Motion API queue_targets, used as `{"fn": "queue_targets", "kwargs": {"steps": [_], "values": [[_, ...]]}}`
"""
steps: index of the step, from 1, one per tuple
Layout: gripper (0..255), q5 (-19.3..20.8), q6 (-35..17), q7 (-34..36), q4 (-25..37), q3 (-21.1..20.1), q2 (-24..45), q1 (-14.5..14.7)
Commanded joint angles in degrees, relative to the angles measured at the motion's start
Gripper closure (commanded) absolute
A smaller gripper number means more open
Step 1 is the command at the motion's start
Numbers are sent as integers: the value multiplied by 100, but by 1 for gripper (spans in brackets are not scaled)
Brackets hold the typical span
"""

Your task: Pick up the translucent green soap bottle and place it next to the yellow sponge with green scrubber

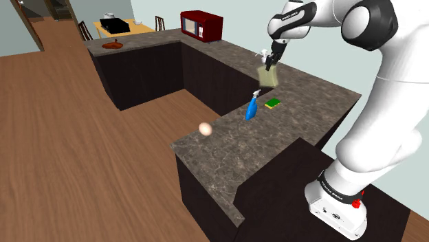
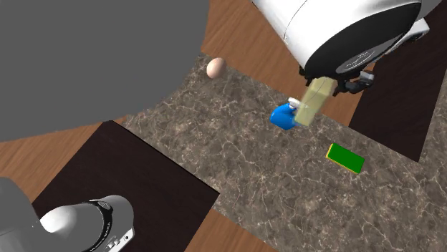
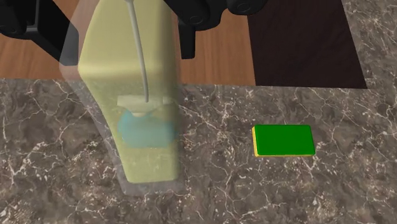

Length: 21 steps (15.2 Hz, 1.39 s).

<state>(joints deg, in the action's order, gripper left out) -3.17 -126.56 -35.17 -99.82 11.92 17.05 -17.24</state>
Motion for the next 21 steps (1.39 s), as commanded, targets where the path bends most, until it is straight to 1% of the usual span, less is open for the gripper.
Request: {"fn": "queue_targets", "kwargs": {"steps": [1,5,8,10,11,15,21], "values": [[255,-130,189,-206,596,18,413,-160],[255,-352,658,-545,1905,19,1269,-527],[255,-494,1147,-732,3164,-7,2045,-840],[255,-575,1605,-814,4287,-42,2708,-1083],[255,-637,2155,-835,5587,-82,3448,-1319],[255,-631,1775,-864,5108,-90,3354,-1275],[255,-648,1302,-900,4616,-95,3339,-1231]]}}
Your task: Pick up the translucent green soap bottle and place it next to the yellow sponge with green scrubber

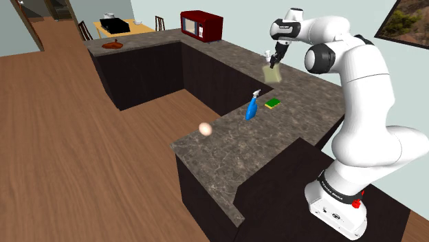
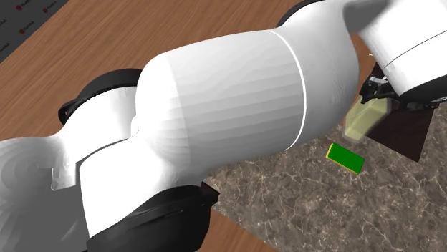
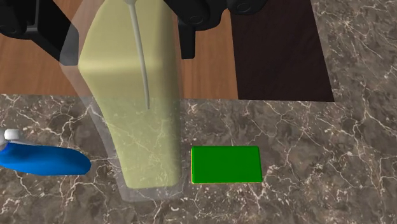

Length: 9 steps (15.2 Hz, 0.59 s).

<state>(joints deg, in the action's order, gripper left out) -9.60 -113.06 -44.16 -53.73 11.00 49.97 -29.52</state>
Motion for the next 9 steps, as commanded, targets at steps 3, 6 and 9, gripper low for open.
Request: {"fn": "queue_targets", "kwargs": {"steps": [3,6,9], "values": [[255,-15,-259,-17,-181,-10,73,11],[255,-28,-454,-32,-330,-18,120,20],[255,-41,-636,-45,-448,-27,186,26]]}}
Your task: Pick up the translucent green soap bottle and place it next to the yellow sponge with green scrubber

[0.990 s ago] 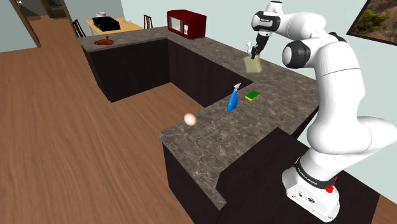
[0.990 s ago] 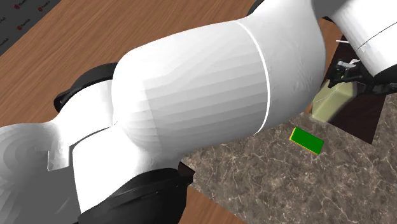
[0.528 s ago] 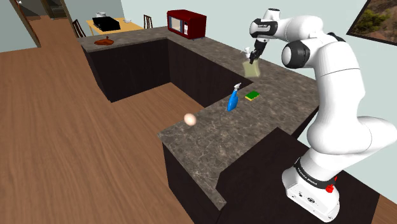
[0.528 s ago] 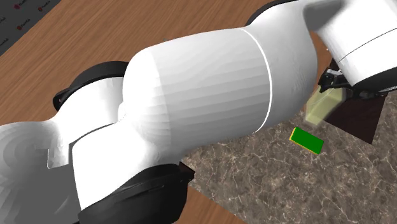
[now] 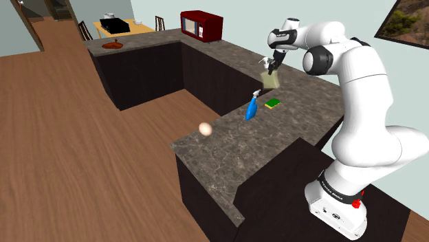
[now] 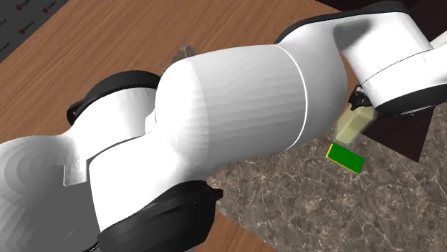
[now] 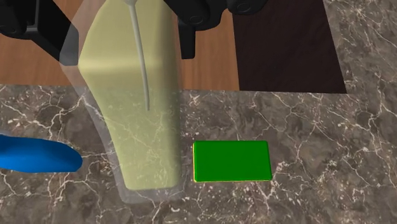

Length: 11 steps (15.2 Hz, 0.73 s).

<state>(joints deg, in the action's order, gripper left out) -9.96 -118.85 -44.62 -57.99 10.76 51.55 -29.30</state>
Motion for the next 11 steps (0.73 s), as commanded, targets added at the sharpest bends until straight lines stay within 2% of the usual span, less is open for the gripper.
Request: {"fn": "queue_targets", "kwargs": {"steps": [1,11], "values": [[255,-9,-118,-4,-63,-7,49,5],[255,-58,-647,-42,-271,-49,371,2]]}}
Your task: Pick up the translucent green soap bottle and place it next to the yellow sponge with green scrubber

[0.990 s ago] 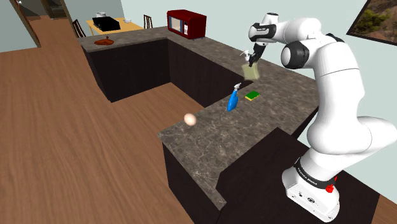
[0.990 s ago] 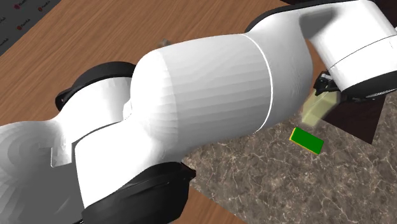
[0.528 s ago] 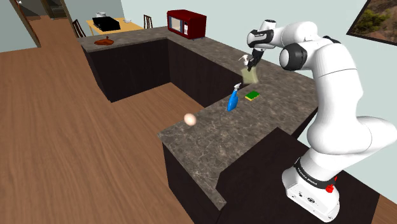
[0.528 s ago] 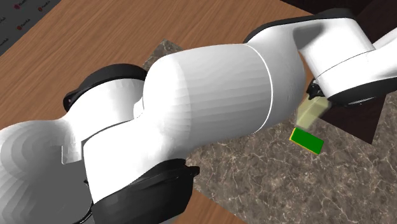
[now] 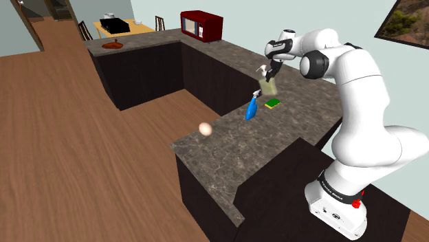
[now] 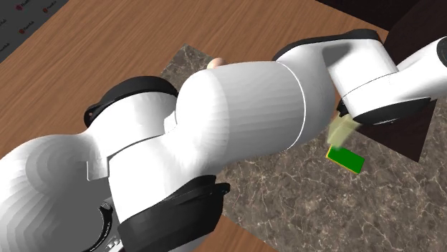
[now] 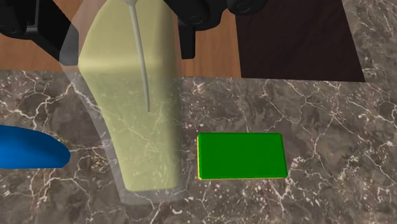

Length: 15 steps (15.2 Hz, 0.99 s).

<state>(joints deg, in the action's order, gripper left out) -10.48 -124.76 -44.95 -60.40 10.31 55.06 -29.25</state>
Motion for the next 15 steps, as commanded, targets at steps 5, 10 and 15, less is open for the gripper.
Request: {"fn": "queue_targets", "kwargs": {"steps": [5,10,15], "values": [[255,-30,-285,-24,-54,-28,225,-13],[255,-52,-488,-35,-19,-54,463,-28],[255,-73,-666,-42,72,-81,730,-48]]}}
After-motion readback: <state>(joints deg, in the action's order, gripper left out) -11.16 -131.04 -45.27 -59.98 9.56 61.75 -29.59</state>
